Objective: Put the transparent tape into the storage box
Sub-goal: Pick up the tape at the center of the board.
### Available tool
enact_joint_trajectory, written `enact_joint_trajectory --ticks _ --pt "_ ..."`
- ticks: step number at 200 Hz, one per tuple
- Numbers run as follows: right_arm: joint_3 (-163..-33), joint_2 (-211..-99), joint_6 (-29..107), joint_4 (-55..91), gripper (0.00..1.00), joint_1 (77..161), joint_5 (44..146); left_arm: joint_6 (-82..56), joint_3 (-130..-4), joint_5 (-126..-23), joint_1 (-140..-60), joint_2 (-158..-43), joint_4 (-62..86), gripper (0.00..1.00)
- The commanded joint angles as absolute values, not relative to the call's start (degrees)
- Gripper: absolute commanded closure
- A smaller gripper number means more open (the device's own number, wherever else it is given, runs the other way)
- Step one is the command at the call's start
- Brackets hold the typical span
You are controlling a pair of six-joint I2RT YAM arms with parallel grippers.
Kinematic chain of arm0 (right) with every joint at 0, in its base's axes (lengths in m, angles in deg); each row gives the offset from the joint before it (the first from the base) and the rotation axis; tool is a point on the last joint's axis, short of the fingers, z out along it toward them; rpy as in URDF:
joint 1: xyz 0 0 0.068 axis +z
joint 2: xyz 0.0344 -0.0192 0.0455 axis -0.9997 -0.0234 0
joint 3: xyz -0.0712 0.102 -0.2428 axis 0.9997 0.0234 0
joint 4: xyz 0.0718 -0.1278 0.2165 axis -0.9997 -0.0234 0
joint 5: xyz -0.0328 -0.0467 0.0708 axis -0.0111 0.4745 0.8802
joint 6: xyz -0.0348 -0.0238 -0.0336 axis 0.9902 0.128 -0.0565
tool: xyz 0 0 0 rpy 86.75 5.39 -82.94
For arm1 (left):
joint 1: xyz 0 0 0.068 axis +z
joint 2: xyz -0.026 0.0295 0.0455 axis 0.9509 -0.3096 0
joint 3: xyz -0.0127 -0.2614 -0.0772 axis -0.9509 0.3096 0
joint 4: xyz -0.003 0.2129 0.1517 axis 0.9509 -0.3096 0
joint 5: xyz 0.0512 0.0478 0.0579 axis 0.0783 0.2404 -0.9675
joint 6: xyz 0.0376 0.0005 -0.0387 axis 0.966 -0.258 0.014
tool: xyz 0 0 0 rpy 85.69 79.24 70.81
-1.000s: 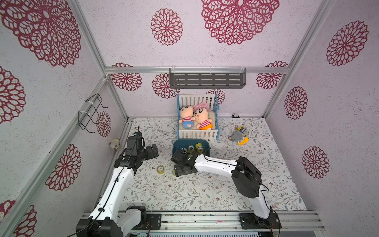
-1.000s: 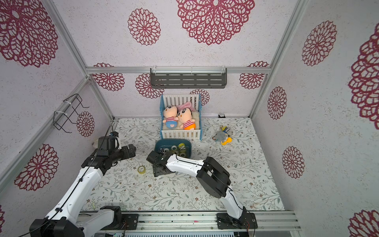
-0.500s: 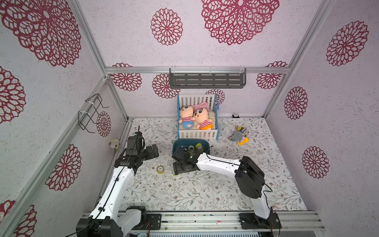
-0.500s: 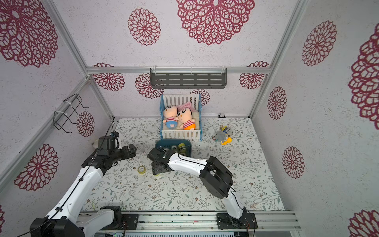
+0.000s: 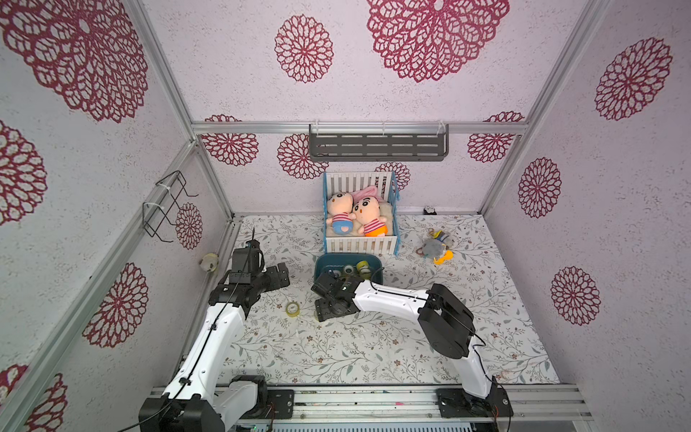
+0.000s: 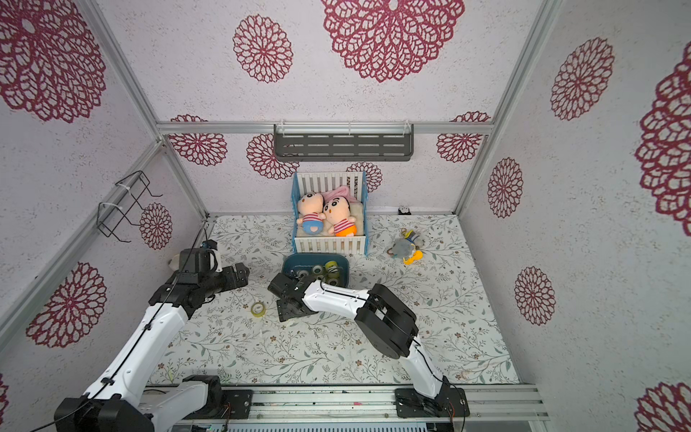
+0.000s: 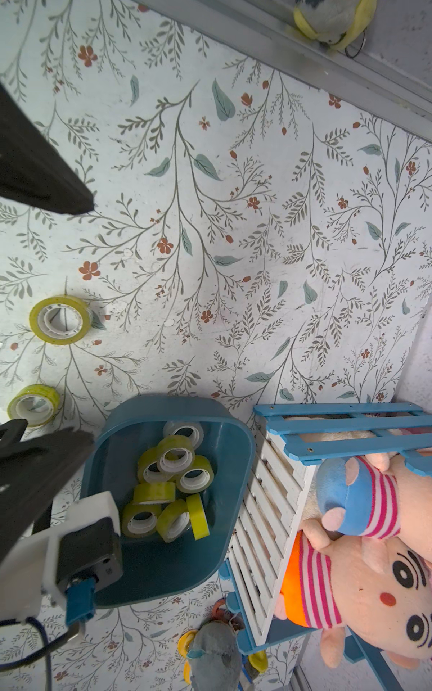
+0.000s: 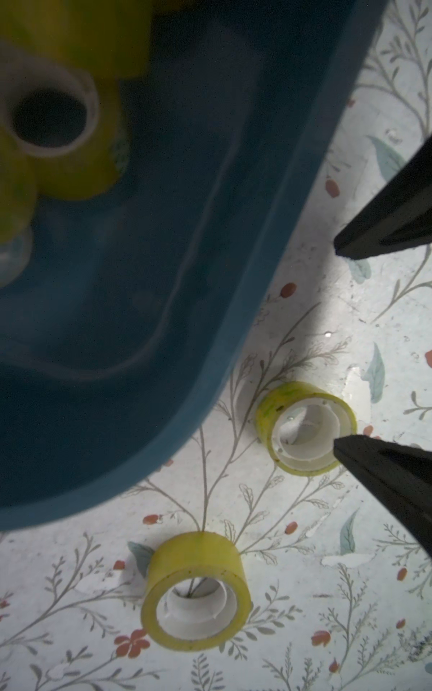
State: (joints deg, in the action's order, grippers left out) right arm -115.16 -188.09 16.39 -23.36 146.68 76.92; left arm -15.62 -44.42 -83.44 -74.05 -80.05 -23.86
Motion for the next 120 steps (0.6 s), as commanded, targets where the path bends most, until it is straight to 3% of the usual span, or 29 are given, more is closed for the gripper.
enact_joint_trajectory --ticks 1,67,120 --pt "-116.34 -189.11 17.33 -23.53 0.18 146.45 75.18 -14.99 -44.86 -83.13 -73.55 -80.55 -23.20 0.03" --pt "-114.74 -190.39 17.50 -24.71 0.18 145.55 72.66 -14.92 -44.86 -82.73 -73.55 -80.65 -23.15 0.03" --pt "-105.61 -184.35 16.80 -22.33 0.19 142.56 70.85 -14.92 -44.86 -82.83 -73.55 -80.64 -23.16 0.03"
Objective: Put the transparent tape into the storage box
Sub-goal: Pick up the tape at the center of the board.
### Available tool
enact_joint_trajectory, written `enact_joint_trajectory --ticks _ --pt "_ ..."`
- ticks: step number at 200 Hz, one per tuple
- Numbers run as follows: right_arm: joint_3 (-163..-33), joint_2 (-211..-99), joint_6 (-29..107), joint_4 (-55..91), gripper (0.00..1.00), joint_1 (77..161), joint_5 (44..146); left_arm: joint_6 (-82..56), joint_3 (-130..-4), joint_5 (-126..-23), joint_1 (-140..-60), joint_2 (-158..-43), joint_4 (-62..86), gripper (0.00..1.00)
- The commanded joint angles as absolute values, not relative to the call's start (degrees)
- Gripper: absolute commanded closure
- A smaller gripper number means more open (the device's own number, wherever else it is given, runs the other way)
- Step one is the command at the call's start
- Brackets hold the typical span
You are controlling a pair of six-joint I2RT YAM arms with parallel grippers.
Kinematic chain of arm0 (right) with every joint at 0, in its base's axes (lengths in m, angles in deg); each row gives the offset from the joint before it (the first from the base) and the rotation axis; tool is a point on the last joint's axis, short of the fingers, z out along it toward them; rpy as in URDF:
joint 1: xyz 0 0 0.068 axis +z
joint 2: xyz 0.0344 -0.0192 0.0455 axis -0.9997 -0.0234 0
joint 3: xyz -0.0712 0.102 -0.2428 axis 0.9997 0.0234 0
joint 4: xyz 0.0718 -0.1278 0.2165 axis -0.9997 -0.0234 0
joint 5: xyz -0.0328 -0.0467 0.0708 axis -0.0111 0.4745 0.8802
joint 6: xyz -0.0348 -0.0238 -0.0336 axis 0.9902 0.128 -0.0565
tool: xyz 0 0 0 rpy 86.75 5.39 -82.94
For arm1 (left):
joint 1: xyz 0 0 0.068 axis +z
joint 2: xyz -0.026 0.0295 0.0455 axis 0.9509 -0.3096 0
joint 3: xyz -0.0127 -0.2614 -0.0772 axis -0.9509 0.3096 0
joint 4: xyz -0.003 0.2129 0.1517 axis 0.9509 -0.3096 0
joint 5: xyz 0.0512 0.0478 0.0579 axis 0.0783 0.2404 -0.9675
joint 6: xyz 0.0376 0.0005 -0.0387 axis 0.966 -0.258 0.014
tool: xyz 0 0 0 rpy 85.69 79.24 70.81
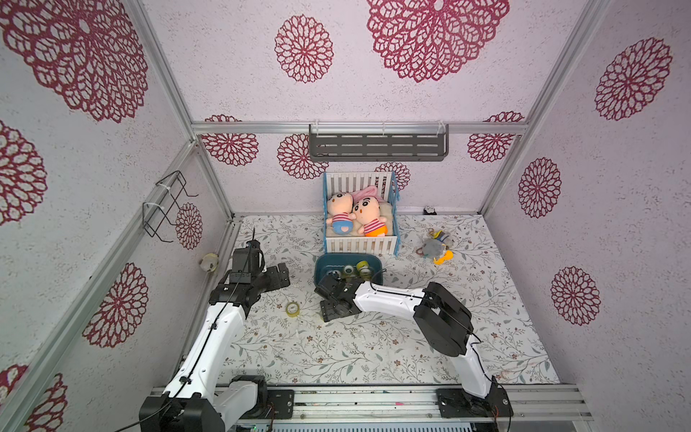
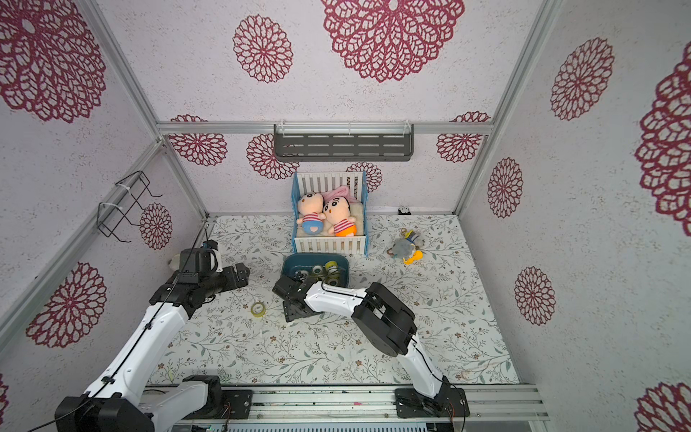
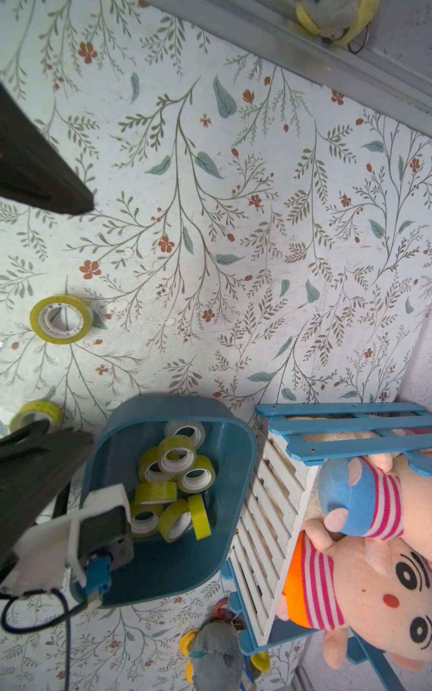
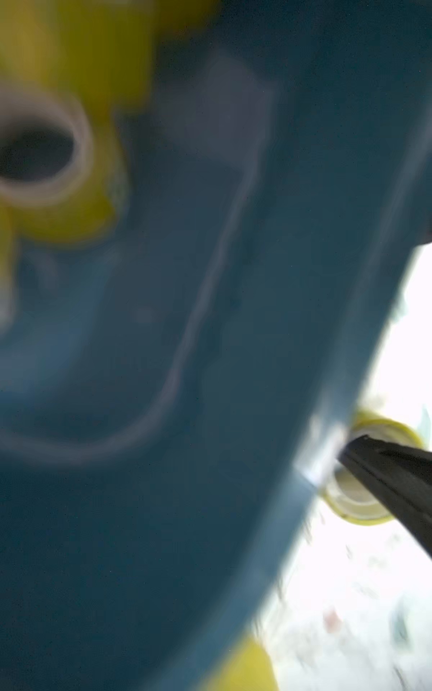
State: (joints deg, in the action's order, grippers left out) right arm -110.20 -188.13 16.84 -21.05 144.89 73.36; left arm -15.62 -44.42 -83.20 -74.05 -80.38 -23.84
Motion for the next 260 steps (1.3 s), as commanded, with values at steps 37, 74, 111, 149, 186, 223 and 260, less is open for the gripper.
enact_joint_trajectory --ticks 37,74,111,149,186,223,260 --pt "-98.84 -179.34 16.98 -20.77 0.23 141.20 69.81 -14.92 -44.86 -82.57 -73.55 -80.91 -23.11 0.03" --pt "-95.29 -176.79 16.11 -19.25 0.56 141.21 68.85 -14.84 -44.82 -82.66 -73.57 -81.07 -23.12 0.03" --pt "-94.28 -174.39 15.75 -18.08 0.85 141.17 68.27 -14.88 -44.86 -82.51 -73.55 -81.33 -23.17 0.03" --pt "-93.85 -170.21 15.85 -18.36 1.00 141.14 66.44 -14.70 -44.77 -82.06 -73.55 -81.49 -23.04 0.03" --pt "-93.32 -164.53 15.75 -18.83 1.00 141.00 64.40 -15.39 -44.51 -77.52 -73.85 -82.47 -22.36 0.03" --pt "-93.22 -159.65 16.54 -16.94 1.00 138.64 66.50 -14.57 -44.96 -71.85 -78.52 -86.65 -22.83 0.03" --pt "-95.45 -160.27 18.01 -14.88 1.00 134.52 68.37 -13.25 -45.27 -70.83 -85.28 -87.27 -23.65 0.03"
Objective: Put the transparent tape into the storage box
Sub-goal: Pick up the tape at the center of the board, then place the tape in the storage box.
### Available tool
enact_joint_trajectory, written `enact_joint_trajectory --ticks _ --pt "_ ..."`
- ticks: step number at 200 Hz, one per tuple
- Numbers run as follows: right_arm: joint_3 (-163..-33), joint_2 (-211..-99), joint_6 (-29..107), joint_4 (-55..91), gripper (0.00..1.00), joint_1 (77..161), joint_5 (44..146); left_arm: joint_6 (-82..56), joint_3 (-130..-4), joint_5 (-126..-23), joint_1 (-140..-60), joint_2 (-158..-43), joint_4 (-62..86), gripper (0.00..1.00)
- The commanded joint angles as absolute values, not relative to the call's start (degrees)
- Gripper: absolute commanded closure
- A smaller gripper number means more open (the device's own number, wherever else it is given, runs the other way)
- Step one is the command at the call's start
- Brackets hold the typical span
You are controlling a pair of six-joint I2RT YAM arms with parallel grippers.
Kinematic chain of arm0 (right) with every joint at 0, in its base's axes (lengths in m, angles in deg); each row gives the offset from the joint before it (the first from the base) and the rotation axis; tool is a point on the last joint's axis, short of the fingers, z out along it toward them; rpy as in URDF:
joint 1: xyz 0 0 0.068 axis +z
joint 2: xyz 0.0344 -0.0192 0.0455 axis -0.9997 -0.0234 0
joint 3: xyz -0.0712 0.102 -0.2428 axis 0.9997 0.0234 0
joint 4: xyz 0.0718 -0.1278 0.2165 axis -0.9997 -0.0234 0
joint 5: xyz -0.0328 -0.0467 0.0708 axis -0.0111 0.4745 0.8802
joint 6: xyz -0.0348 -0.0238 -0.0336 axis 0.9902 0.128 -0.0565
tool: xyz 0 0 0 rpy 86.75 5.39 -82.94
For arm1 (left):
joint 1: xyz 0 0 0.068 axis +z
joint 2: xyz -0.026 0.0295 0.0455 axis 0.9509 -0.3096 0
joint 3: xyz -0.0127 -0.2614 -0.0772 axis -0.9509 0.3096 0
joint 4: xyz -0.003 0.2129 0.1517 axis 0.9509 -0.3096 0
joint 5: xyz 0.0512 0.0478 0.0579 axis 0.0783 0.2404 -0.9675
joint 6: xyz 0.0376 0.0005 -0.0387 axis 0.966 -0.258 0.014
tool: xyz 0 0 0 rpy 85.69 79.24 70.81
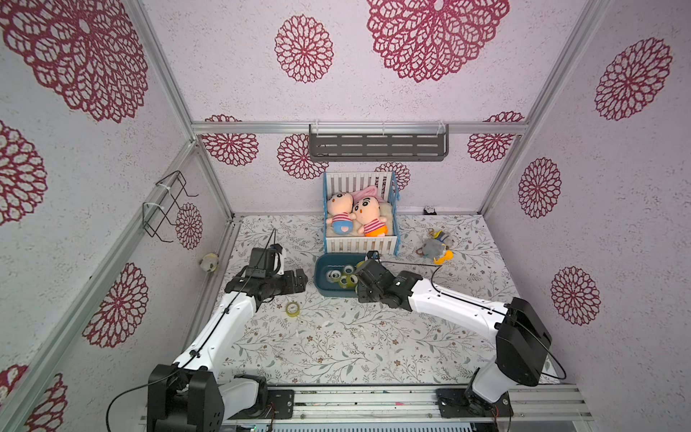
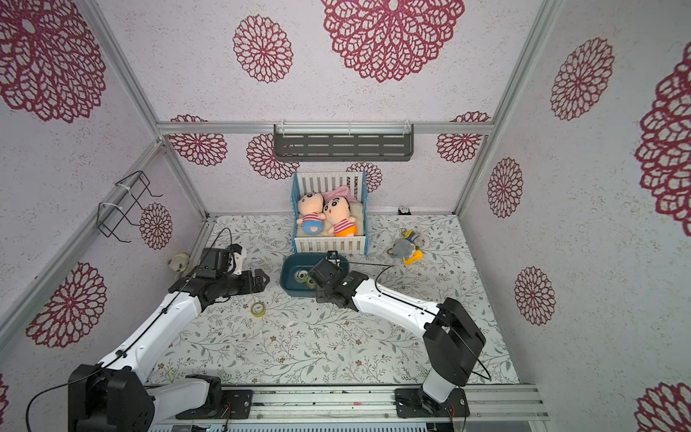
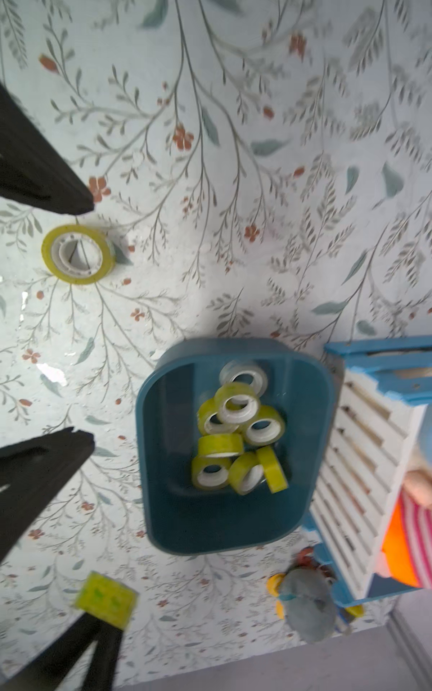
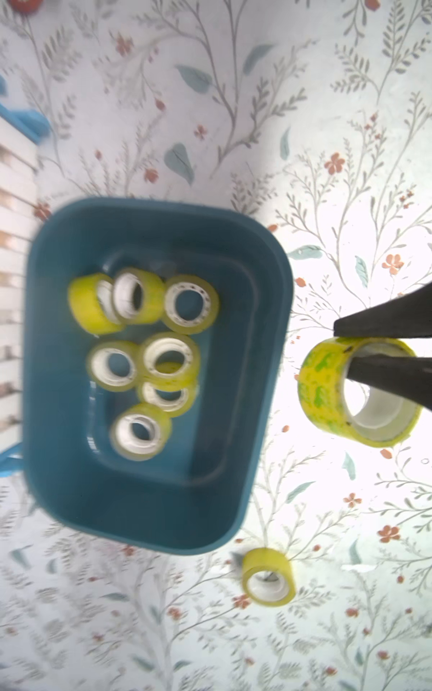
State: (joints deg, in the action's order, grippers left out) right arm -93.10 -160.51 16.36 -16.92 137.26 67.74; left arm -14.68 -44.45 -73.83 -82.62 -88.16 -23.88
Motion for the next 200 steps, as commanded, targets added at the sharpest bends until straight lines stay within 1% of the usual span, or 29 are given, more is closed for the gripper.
enact_joint_trajectory --ticks 1,47,74,88,104,109,118,134,169,200 --pt "-95.61 -160.42 18.11 -14.83 1.00 134.40 68.47 -13.25 -45.24 -70.69 -85.35 -87.20 -23.58 0.03" --pt "-103.34 -168.71 20.39 -13.39 1.00 131.54 70.68 -13.34 -44.39 -67.96 -86.02 -86.69 -22.39 0.03" --pt "-108.92 -174.75 20.63 -13.85 1.00 130.25 72.83 -13.34 -44.59 -68.39 -86.12 -86.81 -22.71 0.03" --pt "-112.53 -177.71 20.64 -15.66 0.82 129.97 73.30 -13.25 -44.59 -69.50 -86.10 -86.48 -22.80 0.03" --pt "-116.09 -180.30 20.92 -17.87 0.50 129.93 73.35 -13.16 -44.59 -70.57 -86.11 -86.01 -22.93 0.03" --pt "-116.74 -180.70 21.09 -18.25 0.45 129.88 73.37 -13.12 -44.55 -70.84 -86.11 -85.85 -22.98 0.03" --pt "-117.29 -180.94 21.11 -18.48 0.39 129.92 73.34 -13.07 -44.51 -71.20 -86.11 -85.65 -22.86 0.03" --pt "-117.21 -180.16 21.18 -18.37 0.36 129.88 72.99 -12.99 -44.51 -71.83 -86.11 -85.47 -22.91 0.03" --pt "-113.25 -175.14 21.63 -15.68 0.35 129.97 73.15 -12.96 -45.44 -73.55 -86.12 -84.41 -24.39 0.03" --pt "-105.26 -166.99 22.47 -9.17 0.35 129.97 76.52 -13.60 -44.88 -80.34 -85.79 -79.71 -24.24 0.03"
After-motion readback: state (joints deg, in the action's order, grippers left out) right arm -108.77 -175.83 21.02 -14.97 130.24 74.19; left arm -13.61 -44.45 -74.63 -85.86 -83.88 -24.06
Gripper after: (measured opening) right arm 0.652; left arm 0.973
